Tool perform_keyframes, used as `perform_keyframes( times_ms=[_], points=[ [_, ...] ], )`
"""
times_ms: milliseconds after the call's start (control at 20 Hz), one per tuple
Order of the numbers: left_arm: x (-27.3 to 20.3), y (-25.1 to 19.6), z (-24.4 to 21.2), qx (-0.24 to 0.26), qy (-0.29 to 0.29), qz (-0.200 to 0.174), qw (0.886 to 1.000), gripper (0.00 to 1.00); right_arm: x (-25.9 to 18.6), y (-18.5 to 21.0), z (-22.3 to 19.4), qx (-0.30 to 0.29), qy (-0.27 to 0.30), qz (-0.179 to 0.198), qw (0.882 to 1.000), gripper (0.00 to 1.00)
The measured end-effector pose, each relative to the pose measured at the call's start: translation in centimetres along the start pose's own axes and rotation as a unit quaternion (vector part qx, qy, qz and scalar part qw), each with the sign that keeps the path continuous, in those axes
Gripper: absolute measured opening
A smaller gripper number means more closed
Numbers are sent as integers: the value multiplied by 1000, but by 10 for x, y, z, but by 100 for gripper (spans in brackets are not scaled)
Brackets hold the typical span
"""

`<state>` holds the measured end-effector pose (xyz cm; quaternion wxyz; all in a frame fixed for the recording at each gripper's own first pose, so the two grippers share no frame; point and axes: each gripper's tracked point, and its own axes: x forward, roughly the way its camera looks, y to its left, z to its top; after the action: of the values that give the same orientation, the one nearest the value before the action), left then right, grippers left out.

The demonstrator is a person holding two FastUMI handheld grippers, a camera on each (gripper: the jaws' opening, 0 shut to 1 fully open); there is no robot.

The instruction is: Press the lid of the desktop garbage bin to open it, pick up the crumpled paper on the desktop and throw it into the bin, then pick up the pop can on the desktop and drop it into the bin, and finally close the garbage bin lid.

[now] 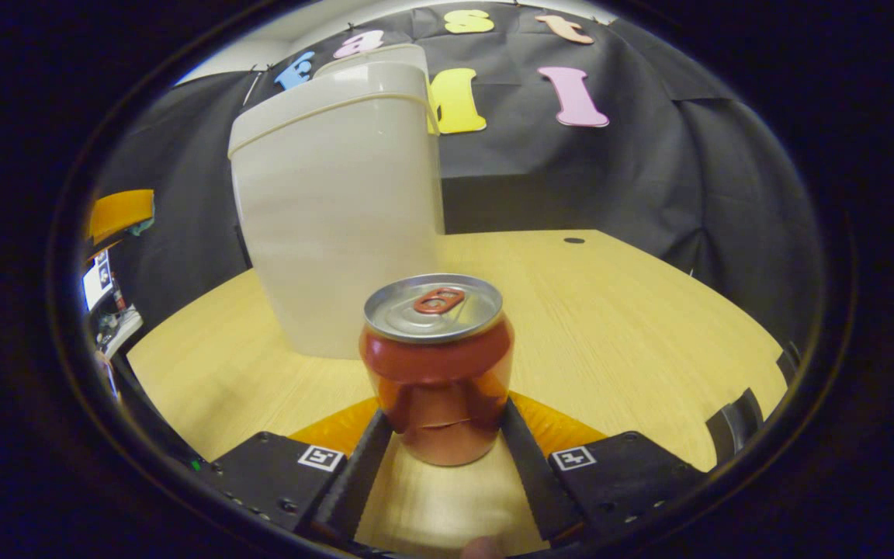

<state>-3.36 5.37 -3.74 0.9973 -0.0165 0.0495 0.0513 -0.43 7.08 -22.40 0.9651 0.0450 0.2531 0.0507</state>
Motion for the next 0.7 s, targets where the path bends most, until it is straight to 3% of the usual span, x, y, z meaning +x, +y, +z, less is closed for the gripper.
perform_keyframes(
  times_ms=[150,200,250,700],
  points=[
    [7,-15,22,-7,-13,-17,1000,36,-16,-4,15,9,-34,17,999,80],
    [10,-19,31,-4,-22,-22,1000,39,-21,-11,20,11,-45,13,999,80],
    [13,-21,42,2,-32,-23,999,35,-25,-19,22,12,-53,7,998,80],
    [59,-41,120,14,-92,-35,995,37,-56,-65,43,30,-76,-9,997,80]
  ],
)
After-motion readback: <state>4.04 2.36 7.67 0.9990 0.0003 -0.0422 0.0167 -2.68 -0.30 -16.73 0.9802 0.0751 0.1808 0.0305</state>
